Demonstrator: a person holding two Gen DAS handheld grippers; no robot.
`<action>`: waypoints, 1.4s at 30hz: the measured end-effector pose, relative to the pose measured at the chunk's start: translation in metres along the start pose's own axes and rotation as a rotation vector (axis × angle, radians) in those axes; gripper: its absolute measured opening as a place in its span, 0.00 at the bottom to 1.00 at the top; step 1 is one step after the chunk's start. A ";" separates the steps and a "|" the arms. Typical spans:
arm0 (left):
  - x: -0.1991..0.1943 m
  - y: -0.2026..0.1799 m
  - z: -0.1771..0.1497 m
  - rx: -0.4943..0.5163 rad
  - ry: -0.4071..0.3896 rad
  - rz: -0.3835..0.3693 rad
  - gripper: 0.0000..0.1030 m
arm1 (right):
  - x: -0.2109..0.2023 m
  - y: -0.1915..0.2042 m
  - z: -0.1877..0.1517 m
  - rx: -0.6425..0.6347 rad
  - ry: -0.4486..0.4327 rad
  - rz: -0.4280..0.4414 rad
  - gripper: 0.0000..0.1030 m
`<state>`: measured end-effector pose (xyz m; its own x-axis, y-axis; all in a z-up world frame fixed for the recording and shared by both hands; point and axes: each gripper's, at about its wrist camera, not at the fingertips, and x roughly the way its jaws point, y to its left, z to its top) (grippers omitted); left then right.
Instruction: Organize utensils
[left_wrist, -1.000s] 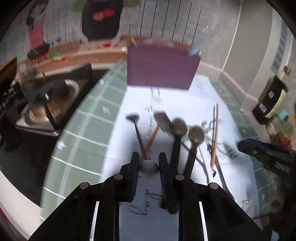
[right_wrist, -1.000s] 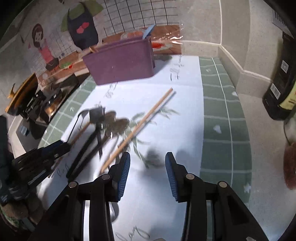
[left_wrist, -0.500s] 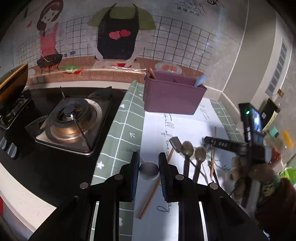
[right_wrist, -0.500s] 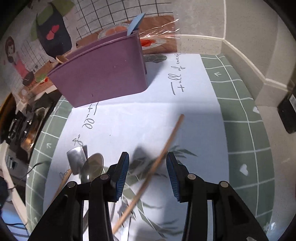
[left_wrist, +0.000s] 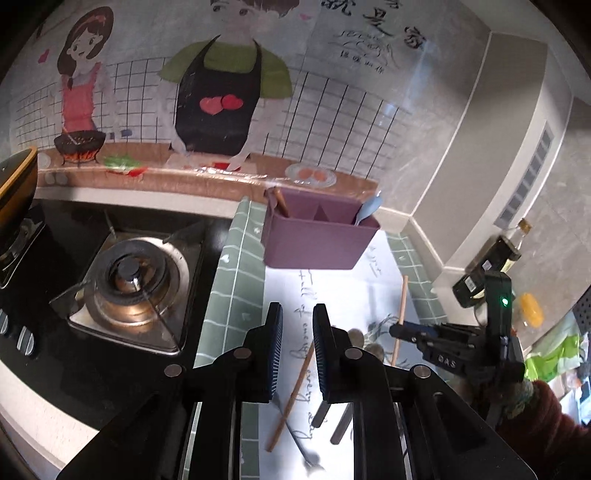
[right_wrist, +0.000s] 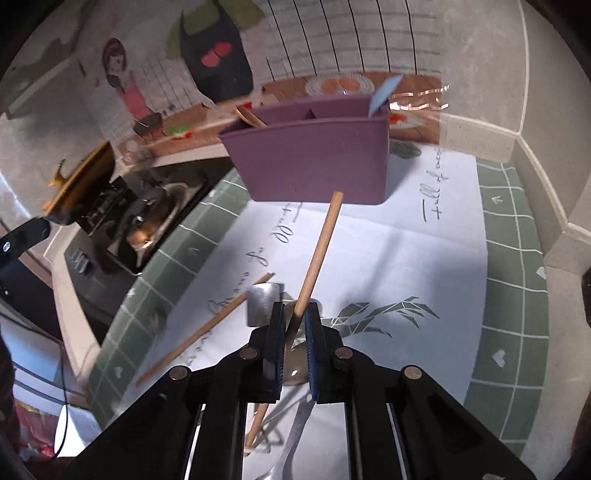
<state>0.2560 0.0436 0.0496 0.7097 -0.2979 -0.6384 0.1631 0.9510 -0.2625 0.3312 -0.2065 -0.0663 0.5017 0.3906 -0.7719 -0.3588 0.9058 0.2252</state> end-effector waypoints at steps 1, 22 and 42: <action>0.001 0.000 0.000 0.005 -0.001 -0.003 0.17 | -0.006 0.004 -0.001 -0.007 -0.009 0.000 0.09; 0.029 -0.006 -0.142 0.058 0.247 -0.076 0.19 | -0.031 0.023 -0.023 0.075 0.038 -0.208 0.14; 0.045 -0.063 -0.197 -0.017 0.126 0.257 0.30 | -0.077 0.019 -0.140 -0.009 -0.030 -0.189 0.27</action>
<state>0.1427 -0.0460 -0.1053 0.6355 -0.0564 -0.7700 -0.0236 0.9954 -0.0924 0.1753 -0.2423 -0.0857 0.5840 0.2189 -0.7817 -0.2628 0.9621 0.0731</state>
